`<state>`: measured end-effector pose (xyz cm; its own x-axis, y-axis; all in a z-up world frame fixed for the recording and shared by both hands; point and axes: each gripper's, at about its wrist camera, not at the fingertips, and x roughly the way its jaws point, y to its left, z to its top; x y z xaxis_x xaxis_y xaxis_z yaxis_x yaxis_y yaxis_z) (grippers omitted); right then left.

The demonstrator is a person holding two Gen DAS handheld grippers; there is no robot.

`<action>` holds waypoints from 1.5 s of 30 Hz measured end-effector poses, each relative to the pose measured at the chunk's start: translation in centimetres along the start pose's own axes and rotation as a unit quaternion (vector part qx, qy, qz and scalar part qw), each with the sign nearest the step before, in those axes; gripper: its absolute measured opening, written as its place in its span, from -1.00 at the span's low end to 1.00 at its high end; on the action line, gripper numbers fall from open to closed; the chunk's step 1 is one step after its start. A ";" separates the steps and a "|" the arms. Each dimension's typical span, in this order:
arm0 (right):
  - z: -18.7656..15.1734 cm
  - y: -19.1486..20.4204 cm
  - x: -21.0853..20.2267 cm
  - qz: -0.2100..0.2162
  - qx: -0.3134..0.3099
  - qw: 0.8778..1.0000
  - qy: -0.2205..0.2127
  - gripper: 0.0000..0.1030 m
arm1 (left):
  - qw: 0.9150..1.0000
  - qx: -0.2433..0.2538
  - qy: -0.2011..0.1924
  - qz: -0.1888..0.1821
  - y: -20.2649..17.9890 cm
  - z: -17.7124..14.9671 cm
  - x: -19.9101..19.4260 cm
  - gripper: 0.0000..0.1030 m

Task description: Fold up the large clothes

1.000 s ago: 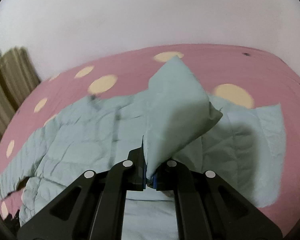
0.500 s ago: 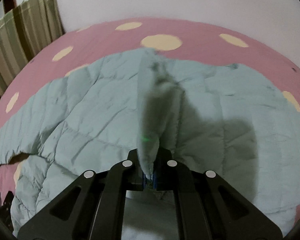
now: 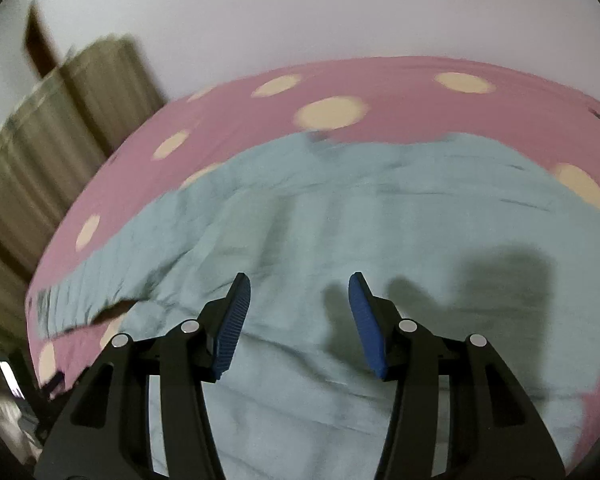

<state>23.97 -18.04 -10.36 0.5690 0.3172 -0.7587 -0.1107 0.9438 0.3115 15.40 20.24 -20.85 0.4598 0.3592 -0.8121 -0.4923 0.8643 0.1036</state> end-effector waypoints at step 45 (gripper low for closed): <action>-0.5 12.4 13.1 -0.041 -0.118 0.987 0.096 -0.77 | 1.000 0.002 0.000 0.001 0.1 0.0 0.1 0.93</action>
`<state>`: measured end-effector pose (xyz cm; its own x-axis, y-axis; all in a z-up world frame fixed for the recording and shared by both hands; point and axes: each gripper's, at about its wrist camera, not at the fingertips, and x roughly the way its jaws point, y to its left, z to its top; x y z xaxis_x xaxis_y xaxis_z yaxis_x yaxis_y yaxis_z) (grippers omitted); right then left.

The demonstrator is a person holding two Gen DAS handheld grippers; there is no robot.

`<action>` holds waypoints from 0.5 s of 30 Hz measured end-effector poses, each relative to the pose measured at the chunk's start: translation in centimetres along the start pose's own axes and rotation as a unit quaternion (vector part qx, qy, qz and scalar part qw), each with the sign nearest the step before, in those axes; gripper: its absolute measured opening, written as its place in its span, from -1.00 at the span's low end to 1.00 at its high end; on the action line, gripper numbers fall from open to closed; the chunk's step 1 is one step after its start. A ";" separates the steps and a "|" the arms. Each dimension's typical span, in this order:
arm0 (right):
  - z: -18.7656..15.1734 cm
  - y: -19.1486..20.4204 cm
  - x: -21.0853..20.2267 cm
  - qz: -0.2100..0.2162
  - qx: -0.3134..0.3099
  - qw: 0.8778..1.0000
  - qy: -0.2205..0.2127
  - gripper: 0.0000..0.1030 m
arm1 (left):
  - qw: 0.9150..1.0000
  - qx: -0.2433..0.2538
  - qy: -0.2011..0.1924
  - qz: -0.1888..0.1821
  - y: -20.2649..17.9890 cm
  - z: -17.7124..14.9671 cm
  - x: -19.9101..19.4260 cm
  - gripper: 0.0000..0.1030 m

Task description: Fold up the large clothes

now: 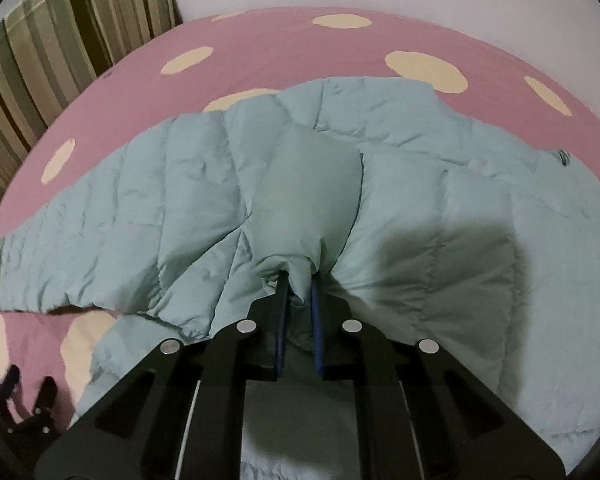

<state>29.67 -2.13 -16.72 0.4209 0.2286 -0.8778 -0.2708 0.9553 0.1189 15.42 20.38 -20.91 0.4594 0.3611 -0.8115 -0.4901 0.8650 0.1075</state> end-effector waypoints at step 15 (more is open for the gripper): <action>-6.9 -16.9 -14.2 -0.008 0.130 0.986 -0.104 -0.48 | 1.000 0.000 0.000 0.000 -0.1 0.0 0.0 0.93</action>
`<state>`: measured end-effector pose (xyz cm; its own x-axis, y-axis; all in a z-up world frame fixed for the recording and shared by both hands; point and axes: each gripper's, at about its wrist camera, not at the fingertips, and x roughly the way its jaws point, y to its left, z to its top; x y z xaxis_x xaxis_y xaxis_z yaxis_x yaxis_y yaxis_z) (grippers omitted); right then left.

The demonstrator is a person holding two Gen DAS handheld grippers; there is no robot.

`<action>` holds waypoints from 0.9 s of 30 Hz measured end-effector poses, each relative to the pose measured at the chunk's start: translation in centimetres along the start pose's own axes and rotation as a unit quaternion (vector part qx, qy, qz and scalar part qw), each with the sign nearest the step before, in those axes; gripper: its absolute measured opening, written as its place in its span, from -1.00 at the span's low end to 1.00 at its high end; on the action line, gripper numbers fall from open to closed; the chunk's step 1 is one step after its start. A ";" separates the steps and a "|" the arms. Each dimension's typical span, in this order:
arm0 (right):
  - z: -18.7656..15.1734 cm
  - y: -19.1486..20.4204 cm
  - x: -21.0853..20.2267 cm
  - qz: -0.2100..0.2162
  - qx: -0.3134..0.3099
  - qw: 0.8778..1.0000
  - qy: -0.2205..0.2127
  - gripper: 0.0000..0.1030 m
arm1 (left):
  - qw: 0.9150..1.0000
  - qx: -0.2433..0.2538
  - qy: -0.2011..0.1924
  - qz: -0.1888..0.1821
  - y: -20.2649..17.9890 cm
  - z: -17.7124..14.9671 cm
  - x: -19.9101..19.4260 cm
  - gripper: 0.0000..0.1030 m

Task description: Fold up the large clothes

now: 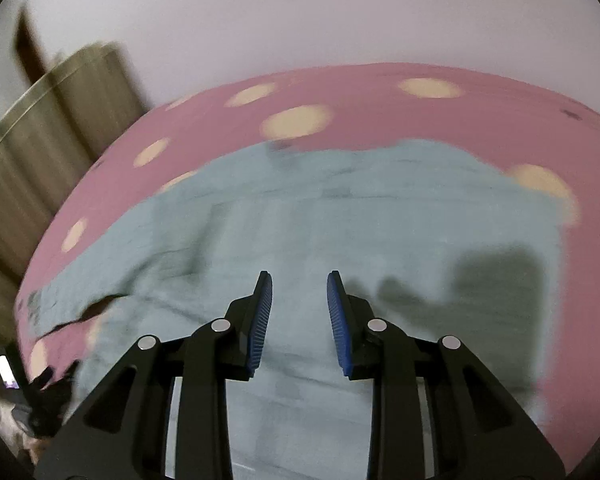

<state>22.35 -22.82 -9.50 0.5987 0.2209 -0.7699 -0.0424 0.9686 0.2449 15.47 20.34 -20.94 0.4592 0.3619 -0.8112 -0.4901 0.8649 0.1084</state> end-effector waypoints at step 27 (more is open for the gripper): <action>2.2 -15.9 5.8 -0.080 0.111 0.990 0.025 -0.71 | 1.000 0.003 0.000 0.003 0.0 0.0 0.0 0.93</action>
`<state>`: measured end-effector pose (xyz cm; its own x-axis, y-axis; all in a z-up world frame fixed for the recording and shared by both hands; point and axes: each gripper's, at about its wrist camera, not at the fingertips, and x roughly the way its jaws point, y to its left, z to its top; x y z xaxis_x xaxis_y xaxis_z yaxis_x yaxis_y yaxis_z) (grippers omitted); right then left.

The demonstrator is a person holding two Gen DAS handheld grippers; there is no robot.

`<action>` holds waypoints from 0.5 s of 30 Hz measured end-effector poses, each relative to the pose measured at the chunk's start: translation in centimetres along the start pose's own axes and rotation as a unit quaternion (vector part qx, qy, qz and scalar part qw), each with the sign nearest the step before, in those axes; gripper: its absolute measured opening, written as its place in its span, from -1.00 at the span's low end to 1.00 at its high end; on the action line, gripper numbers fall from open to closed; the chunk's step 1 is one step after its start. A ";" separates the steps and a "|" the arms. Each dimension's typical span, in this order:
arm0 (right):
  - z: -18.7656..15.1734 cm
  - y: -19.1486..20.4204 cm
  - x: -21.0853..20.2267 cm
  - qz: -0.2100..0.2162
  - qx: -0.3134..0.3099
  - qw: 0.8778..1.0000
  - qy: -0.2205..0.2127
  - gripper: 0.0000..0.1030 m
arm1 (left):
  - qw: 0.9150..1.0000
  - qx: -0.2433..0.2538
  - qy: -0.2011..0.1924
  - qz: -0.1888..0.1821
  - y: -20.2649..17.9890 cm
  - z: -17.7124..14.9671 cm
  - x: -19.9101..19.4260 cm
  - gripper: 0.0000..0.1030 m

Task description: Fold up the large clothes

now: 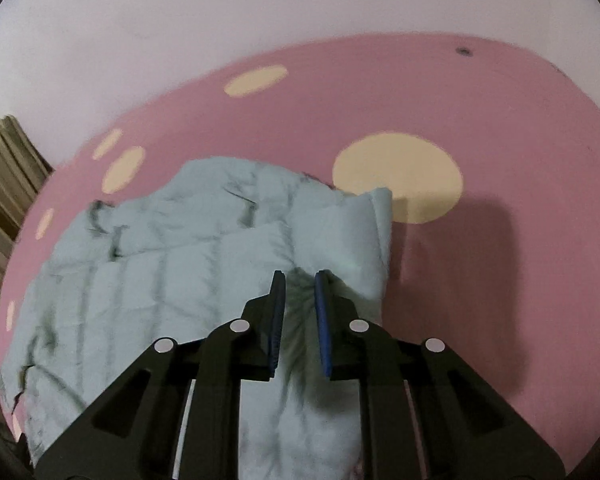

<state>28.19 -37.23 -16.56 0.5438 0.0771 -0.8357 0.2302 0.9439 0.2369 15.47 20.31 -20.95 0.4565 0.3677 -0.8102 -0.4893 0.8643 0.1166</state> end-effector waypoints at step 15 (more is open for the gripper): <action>-3.8 -0.5 -4.0 0.030 0.007 0.999 -0.025 -0.51 | 1.000 0.000 0.000 0.000 0.0 0.0 0.0 0.93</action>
<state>22.82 -36.83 -15.24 0.5964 0.1178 -0.7940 0.2072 0.9330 0.2941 15.48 20.30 -20.96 0.4568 0.3672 -0.8102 -0.4894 0.8643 0.1157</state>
